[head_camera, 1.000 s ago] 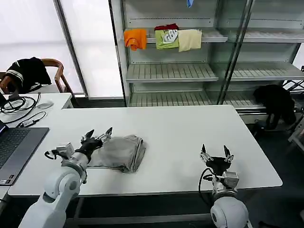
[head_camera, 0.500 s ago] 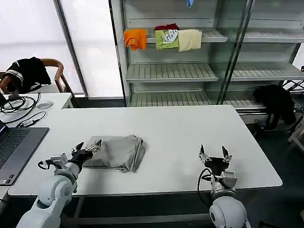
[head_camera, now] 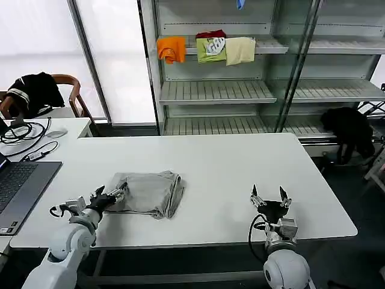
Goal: Fold and organize the clothes.
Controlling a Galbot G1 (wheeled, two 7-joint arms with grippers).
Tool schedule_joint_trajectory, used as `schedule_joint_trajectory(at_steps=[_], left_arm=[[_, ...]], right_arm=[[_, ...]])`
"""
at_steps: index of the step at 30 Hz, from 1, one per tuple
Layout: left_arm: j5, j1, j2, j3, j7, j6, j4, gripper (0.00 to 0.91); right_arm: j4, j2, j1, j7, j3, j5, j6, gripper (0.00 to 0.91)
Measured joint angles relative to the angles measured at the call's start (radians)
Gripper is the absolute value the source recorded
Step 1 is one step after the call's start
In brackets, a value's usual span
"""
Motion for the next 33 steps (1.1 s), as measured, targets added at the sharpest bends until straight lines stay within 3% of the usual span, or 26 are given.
schedule_joint_trajectory(at_steps=[1,2,4,5,33], left_arm=[[0.0,0.002,0.0,0.0,0.003,0.0,0.001,0.312],[0.0,0.004,-0.001,0.001,0.007,0.0,0.002,0.181],[0.001,0.007,-0.002,0.001,0.01,0.0,0.003,0.121],[0.002,0.008,-0.003,0.002,0.012,-0.001,0.004,0.04],[0.018,0.032,0.028,-0.041,0.053,-0.05,0.017,0.0]], right_arm=[[0.0,0.0,0.001,0.0,0.0,0.0,0.0,0.907],[0.0,0.0,0.002,-0.001,-0.001,-0.001,0.0,0.907],[0.0,0.001,0.002,-0.002,-0.003,-0.001,0.0,0.907],[0.0,0.001,0.003,-0.002,-0.003,-0.001,0.0,0.907],[-0.006,-0.003,0.025,0.001,0.001,-0.004,0.0,0.907]])
